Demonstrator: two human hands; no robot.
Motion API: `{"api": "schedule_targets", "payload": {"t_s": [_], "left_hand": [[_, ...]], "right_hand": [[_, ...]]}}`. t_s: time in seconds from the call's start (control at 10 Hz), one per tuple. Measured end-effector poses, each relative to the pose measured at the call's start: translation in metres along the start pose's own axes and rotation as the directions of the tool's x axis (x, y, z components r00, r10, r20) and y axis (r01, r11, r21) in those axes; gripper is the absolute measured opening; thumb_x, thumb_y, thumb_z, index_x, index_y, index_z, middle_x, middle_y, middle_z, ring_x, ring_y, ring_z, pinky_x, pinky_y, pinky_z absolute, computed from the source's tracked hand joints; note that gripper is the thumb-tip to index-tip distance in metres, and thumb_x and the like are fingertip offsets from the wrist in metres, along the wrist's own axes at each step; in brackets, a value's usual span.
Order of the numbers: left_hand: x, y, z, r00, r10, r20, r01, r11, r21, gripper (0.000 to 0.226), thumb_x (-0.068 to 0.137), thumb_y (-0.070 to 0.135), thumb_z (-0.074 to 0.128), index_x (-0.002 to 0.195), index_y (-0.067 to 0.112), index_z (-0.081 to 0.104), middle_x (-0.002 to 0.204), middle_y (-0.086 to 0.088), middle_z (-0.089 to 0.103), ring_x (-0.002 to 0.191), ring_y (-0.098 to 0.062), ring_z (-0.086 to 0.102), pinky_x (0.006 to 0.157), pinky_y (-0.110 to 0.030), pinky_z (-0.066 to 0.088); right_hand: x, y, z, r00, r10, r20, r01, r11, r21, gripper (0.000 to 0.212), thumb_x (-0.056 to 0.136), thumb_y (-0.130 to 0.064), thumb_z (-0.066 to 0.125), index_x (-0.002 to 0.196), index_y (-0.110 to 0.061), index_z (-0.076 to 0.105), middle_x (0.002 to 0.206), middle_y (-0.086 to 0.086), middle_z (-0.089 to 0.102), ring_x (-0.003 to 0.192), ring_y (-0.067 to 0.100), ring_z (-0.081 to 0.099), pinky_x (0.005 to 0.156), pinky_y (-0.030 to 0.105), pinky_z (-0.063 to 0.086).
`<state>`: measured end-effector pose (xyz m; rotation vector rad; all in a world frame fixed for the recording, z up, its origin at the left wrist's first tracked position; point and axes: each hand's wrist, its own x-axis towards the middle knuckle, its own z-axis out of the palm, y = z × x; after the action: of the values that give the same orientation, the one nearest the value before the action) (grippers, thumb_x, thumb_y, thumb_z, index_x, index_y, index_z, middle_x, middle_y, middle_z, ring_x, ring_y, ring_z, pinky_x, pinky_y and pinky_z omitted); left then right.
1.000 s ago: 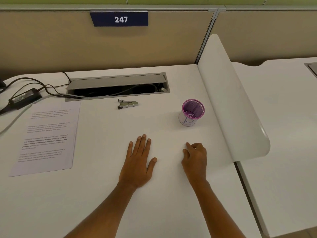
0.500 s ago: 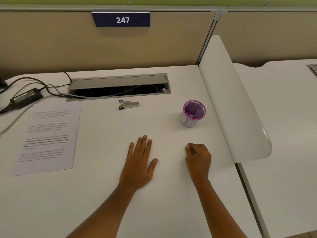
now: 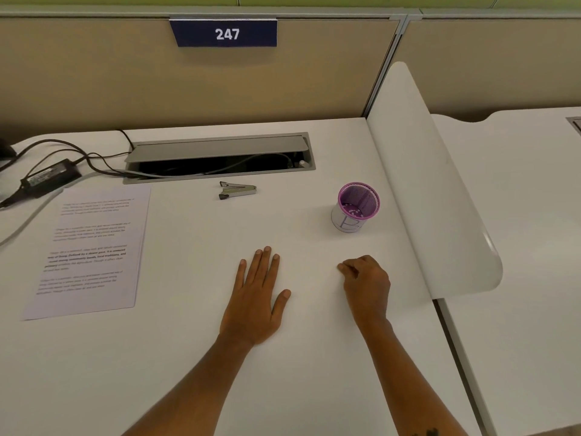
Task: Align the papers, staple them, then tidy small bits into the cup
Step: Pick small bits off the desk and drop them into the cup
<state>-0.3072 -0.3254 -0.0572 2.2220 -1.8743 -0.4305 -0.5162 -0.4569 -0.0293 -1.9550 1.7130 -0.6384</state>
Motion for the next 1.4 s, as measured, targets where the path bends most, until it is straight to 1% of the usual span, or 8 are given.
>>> {"api": "schedule_targets", "payload": {"t_s": [0.2,0.5,0.7,0.9,1.0,1.2,1.3,1.4], "left_hand": [[0.0,0.0,0.0,1.0,-0.001,0.005,0.001,1.0,0.01,0.075,0.109,0.056,0.024,0.169,0.018,0.001,0.179,-0.002,-0.006,0.165,-0.019,-0.01,0.134,-0.053,0.01],[0.0,0.0,0.001,1.0,-0.005,0.004,0.005,1.0,0.008,0.075,0.108,0.057,0.022,0.169,0.018,0.002,0.179,-0.003,-0.005,0.166,-0.02,-0.007,0.134,-0.054,0.01],[0.0,0.0,0.0,1.0,-0.002,-0.005,0.002,1.0,0.005,0.075,0.109,0.056,0.026,0.169,0.018,0.004,0.179,-0.003,-0.004,0.166,-0.02,-0.007,0.134,-0.053,0.01],[0.0,0.0,0.0,1.0,-0.002,-0.007,0.003,1.0,0.004,0.075,0.109,0.056,0.026,0.169,0.018,0.004,0.179,-0.003,-0.004,0.166,-0.02,-0.007,0.134,-0.053,0.01],[0.0,0.001,-0.001,1.0,-0.005,-0.005,0.005,1.0,0.01,0.075,0.109,0.056,0.027,0.169,0.019,0.003,0.179,-0.002,-0.005,0.165,-0.019,-0.008,0.134,-0.053,0.011],[-0.002,0.001,-0.002,1.0,0.0,-0.006,0.001,1.0,0.017,0.074,0.109,0.056,0.025,0.169,0.018,0.003,0.179,-0.003,-0.005,0.165,-0.019,-0.009,0.134,-0.053,0.01],[-0.001,0.001,-0.002,1.0,0.003,-0.011,-0.003,1.0,0.003,0.074,0.109,0.055,0.027,0.169,0.018,0.004,0.179,-0.003,-0.004,0.166,-0.019,-0.008,0.134,-0.053,0.01],[-0.001,0.0,-0.002,1.0,0.001,-0.005,-0.001,1.0,0.009,0.074,0.109,0.055,0.027,0.169,0.018,0.003,0.179,-0.003,-0.005,0.165,-0.019,-0.008,0.134,-0.053,0.01]], "right_hand": [[0.005,-0.002,0.007,0.999,-0.042,0.002,0.042,0.99,-0.131,0.009,0.089,-0.006,0.074,0.082,-0.008,0.079,0.079,0.0,0.067,0.066,0.017,0.06,0.059,0.027,0.048],[0.005,-0.016,0.012,0.999,0.02,0.033,-0.012,0.974,-0.228,0.011,0.089,0.003,0.065,0.082,-0.002,0.071,0.085,0.008,0.065,0.075,0.024,0.06,0.061,0.028,0.038],[0.004,-0.022,0.012,0.991,0.029,0.128,0.015,0.944,-0.328,0.014,0.085,0.004,0.066,0.098,0.0,0.068,0.098,0.012,0.064,0.088,0.029,0.061,0.063,0.034,0.051],[0.005,-0.015,0.015,0.98,-0.028,0.195,0.104,0.914,-0.392,0.018,0.083,0.007,0.065,0.098,-0.002,0.062,0.094,0.013,0.061,0.079,0.027,0.057,0.06,0.038,0.053],[0.01,-0.01,0.007,0.967,-0.078,0.243,0.164,0.92,-0.357,0.013,0.082,0.01,0.063,0.088,-0.002,0.059,0.085,0.014,0.059,0.07,0.031,0.054,0.06,0.04,0.044],[0.053,-0.029,-0.042,0.957,0.172,0.232,-0.175,0.985,-0.011,0.018,0.09,0.005,0.05,0.09,-0.004,0.065,0.089,0.002,0.063,0.089,0.025,0.059,0.072,0.028,0.039],[0.084,-0.051,-0.072,0.985,0.109,0.137,-0.123,0.988,0.095,0.014,0.101,-0.011,0.051,0.096,-0.011,0.065,0.085,-0.003,0.06,0.083,0.02,0.055,0.06,0.02,0.038],[0.109,-0.063,-0.082,0.992,0.078,0.1,-0.088,0.992,0.095,0.016,0.102,-0.014,0.051,0.099,-0.008,0.065,0.092,0.0,0.062,0.085,0.019,0.056,0.061,0.017,0.039]]}}
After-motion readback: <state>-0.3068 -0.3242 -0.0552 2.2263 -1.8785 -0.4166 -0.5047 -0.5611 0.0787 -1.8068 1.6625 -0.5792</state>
